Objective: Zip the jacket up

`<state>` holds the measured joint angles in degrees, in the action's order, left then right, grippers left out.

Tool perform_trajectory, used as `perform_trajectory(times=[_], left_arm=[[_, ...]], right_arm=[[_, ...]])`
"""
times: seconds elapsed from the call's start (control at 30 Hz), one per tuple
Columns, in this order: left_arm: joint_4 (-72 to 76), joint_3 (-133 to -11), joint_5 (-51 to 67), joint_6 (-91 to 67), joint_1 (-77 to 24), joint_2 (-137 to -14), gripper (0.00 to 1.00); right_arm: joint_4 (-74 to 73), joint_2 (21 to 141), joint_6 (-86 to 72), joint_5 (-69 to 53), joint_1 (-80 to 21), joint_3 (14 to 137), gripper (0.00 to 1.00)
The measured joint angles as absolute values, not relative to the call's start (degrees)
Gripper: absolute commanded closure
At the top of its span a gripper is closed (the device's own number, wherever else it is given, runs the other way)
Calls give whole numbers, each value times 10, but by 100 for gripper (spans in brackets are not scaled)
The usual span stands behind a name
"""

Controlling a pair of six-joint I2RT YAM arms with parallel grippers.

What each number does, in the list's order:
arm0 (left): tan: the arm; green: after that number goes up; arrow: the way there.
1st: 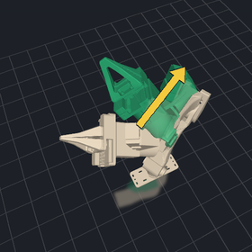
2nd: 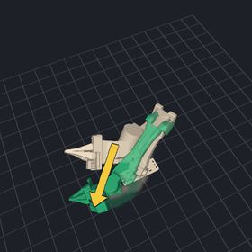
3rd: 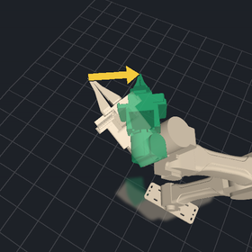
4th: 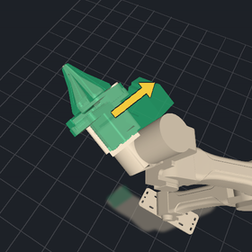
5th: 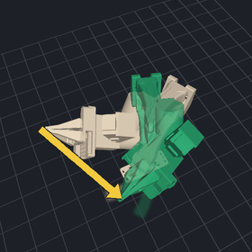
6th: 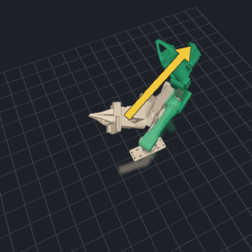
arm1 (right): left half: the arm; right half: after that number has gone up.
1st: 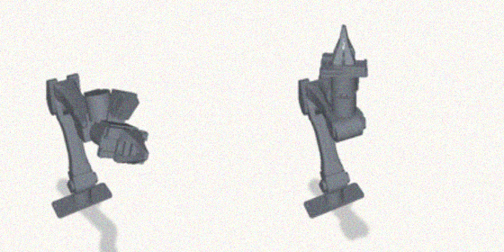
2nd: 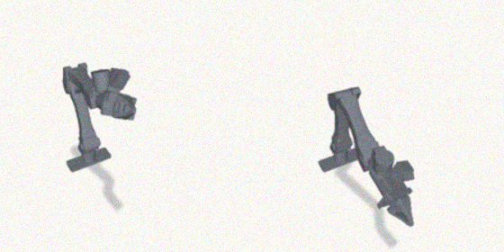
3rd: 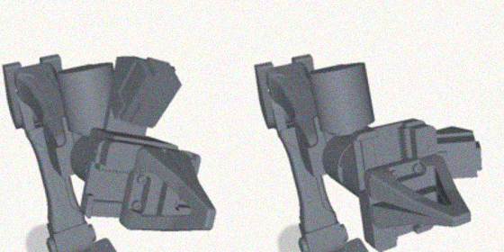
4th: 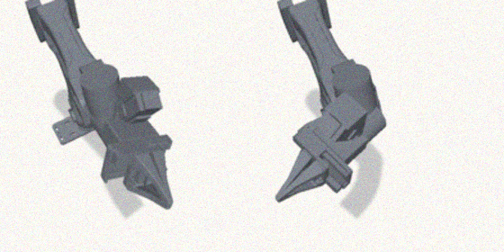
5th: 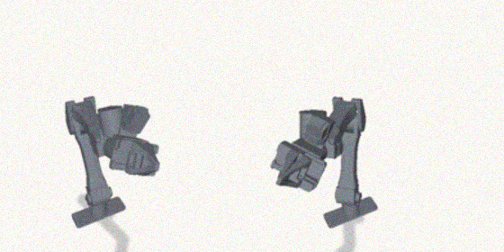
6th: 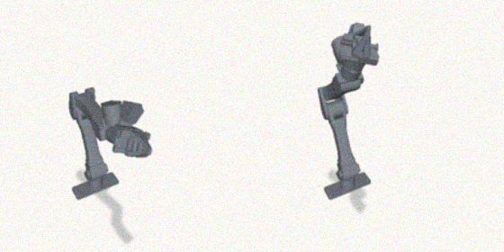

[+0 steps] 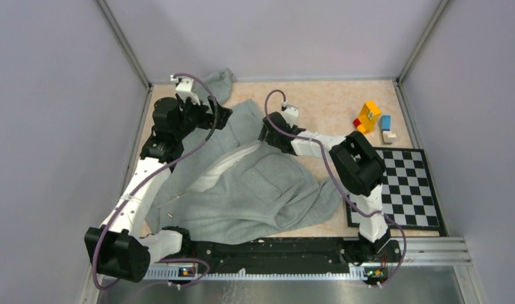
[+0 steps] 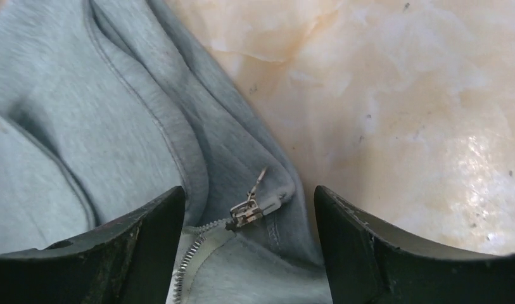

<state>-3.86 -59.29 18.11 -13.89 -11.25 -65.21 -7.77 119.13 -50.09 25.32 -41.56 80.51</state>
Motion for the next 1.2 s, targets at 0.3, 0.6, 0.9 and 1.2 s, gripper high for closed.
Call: perform_trajectory(times=[0.3, 0.6, 0.9, 1.2], left_arm=[[-34, -590, 212, -154, -108, -666, 1], [-34, -590, 223, -164, -105, -672, 1], [-31, -587, 233, -169, -105, -674, 1], [-18, -587, 237, -175, -105, -674, 1]], right_arm=[[36, 1180, -485, 189, -392, 771, 30], [30, 1180, -461, 177, -391, 787, 45], [-70, 1180, -441, 182, -390, 888, 23], [-315, 1254, -565, 294, -415, 1097, 26]])
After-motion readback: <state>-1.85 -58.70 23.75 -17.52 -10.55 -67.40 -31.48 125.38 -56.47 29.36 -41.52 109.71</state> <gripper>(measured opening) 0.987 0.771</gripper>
